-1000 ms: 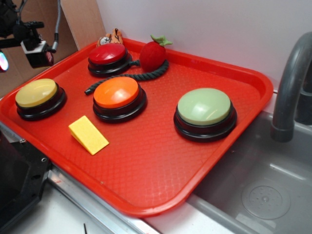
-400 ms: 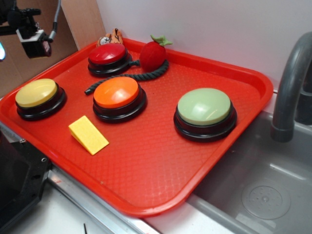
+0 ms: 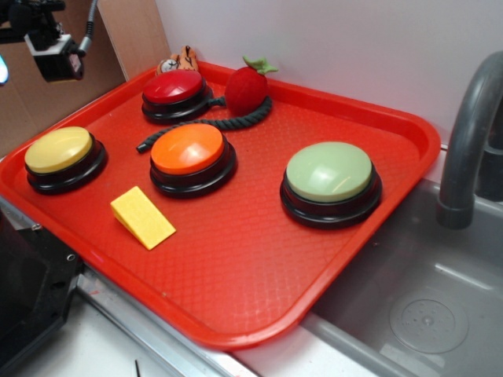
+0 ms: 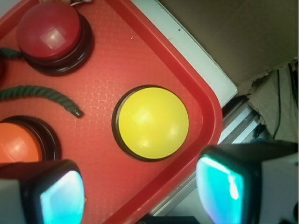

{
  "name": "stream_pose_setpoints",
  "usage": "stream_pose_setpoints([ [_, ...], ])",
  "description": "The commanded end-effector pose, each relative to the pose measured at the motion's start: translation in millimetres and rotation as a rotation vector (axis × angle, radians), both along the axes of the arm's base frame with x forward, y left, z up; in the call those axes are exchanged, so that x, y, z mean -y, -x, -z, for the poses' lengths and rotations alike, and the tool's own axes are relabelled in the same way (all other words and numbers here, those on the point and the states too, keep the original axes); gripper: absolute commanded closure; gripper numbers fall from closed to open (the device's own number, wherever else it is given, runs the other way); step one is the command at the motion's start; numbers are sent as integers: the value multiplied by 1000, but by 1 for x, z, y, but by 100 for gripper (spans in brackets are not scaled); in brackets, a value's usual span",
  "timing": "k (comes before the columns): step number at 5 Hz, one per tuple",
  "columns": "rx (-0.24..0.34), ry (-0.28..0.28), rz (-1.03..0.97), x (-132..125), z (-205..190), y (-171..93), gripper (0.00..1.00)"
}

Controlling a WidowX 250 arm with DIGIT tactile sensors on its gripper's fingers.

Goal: Push the yellow button.

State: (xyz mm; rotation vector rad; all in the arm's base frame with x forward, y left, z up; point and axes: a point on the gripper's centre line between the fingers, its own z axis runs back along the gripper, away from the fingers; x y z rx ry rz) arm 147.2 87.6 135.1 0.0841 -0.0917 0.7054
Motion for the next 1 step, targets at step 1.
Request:
stream_pose_setpoints([
  [1, 76, -14, 46, -2, -16, -1, 0],
])
